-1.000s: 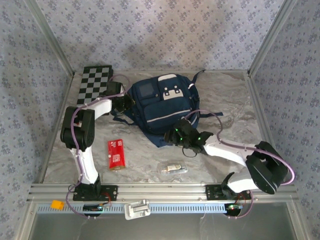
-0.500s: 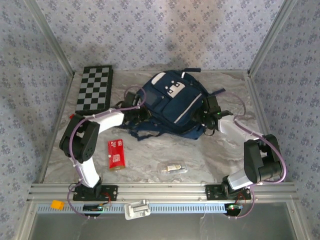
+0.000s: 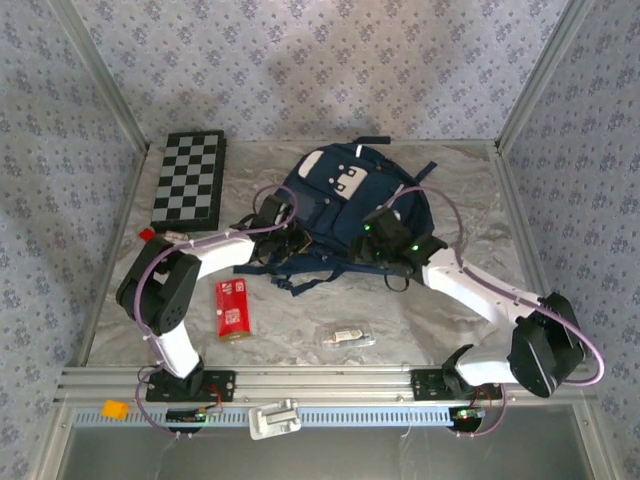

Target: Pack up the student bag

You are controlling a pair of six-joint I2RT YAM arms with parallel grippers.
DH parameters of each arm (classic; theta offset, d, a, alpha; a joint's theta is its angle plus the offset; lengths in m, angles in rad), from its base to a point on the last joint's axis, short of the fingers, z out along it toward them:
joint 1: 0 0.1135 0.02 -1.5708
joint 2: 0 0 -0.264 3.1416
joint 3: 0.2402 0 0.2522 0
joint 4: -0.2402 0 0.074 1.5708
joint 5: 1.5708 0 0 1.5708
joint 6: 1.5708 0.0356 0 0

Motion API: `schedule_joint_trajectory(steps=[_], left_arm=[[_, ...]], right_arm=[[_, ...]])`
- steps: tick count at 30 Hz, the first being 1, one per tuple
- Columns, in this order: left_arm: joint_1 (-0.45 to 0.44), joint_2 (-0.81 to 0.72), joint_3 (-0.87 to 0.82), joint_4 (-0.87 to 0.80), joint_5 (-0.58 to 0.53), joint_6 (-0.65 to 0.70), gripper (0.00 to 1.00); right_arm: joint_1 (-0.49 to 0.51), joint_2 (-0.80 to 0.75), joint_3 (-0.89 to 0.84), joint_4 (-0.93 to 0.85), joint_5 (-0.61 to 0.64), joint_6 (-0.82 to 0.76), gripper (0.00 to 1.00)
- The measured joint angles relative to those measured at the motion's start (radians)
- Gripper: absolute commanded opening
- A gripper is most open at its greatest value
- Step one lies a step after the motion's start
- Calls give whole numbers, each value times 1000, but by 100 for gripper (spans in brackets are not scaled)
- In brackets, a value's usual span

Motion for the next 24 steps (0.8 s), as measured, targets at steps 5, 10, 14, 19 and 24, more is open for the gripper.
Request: schedule_joint_trajectory(steps=[5, 10, 14, 19, 24], left_arm=[[-18, -36, -13, 9, 0, -33, 0], [-34, -66, -37, 27, -2, -60, 0], [-49, -78, -47, 29, -3, -67, 0], [-57, -100, -51, 29, -4, -75, 0], [-62, -112, -51, 30, -6, -77, 0]], right_arm=[[156, 71, 1, 16, 30, 64, 54], [215, 211, 15, 69, 65, 119, 43], [235, 278, 23, 137, 118, 144, 40], [271, 340, 74, 164, 228, 181, 41], [290, 372, 123, 128, 350, 239, 44]])
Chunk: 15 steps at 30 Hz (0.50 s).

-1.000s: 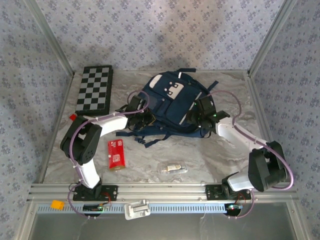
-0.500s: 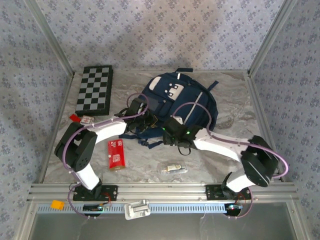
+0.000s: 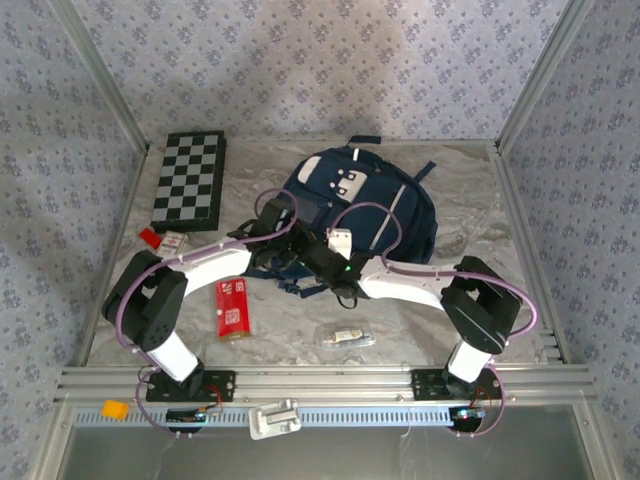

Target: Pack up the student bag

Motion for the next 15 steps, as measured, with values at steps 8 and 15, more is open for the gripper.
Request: schedule_joint_trajectory(steps=[8, 15], left_arm=[[-8, -1, -10, 13, -5, 0, 0], [-10, -2, -10, 13, -9, 0, 0]], right_arm=[[-1, 26, 38, -52, 98, 71, 33], [-2, 18, 34, -63, 105, 82, 25]])
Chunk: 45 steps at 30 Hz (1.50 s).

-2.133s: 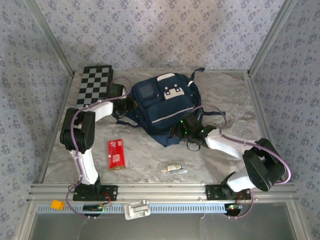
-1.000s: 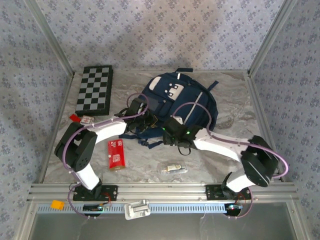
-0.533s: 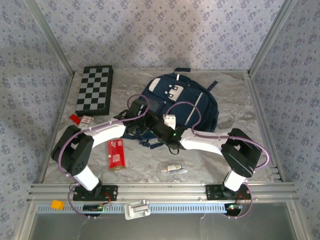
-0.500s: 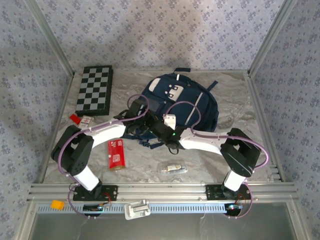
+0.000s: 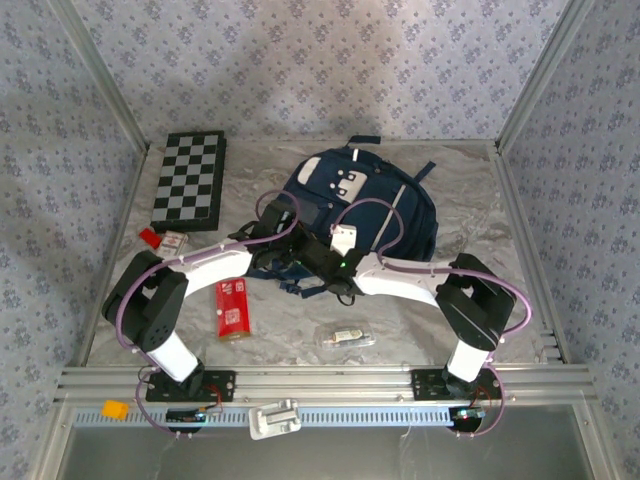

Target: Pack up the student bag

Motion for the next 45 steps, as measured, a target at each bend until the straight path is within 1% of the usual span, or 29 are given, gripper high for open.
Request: schedule_joint_trajectory(steps=[8, 14, 26, 35, 37, 42, 45], left_arm=[[-5, -10, 0, -3, -5, 4, 0], [-5, -10, 0, -4, -8, 8, 0], [-5, -10, 0, -8, -11, 19, 0], [2, -10, 1, -15, -21, 37, 0], [16, -10, 1, -16, -7, 44, 0], [72, -10, 12, -36, 45, 72, 0], [106, -10, 22, -61, 68, 93, 0]], right_arm=[[-18, -11, -4, 17, -28, -14, 30], [-34, -5, -4, 26, -41, -32, 29], [-51, 23, -4, 55, -57, -77, 18], [-55, 18, -7, 72, -85, -169, 3], [-55, 1, -23, 82, -105, -187, 0], [-55, -87, -100, 131, -171, -216, 0], [-57, -161, -172, 130, -196, -211, 0]])
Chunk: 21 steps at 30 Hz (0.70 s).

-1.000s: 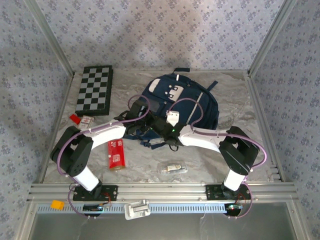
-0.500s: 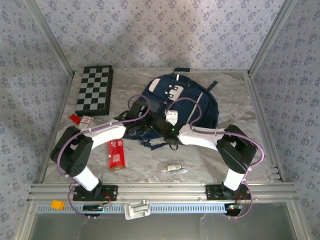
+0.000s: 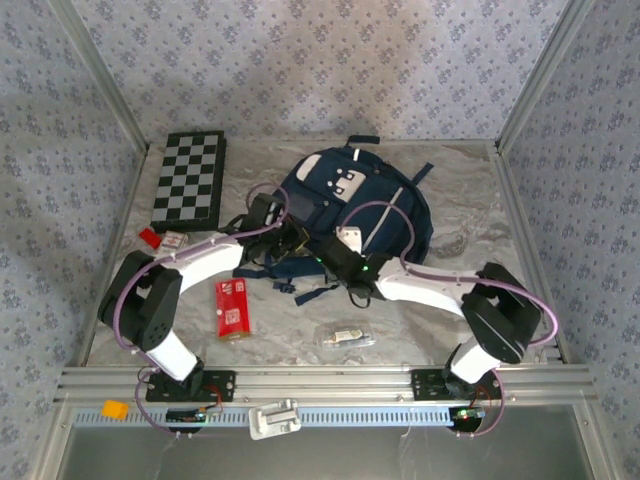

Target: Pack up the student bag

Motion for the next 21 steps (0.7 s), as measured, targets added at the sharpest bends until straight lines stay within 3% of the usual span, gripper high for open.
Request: schedule_joint_trajectory(steps=[7, 13, 16, 21], left_arm=[[84, 47, 52, -34, 20, 48, 0], [95, 94, 108, -66, 26, 85, 0], [97, 106, 108, -67, 27, 93, 0], [99, 113, 108, -68, 26, 103, 0]], right_arm=[[-42, -211, -165, -72, -17, 21, 0], [-83, -229, -199, -65, -51, -11, 1], [-109, -187, -199, -35, -70, -41, 12], [-118, -144, -198, -5, -64, -95, 21]])
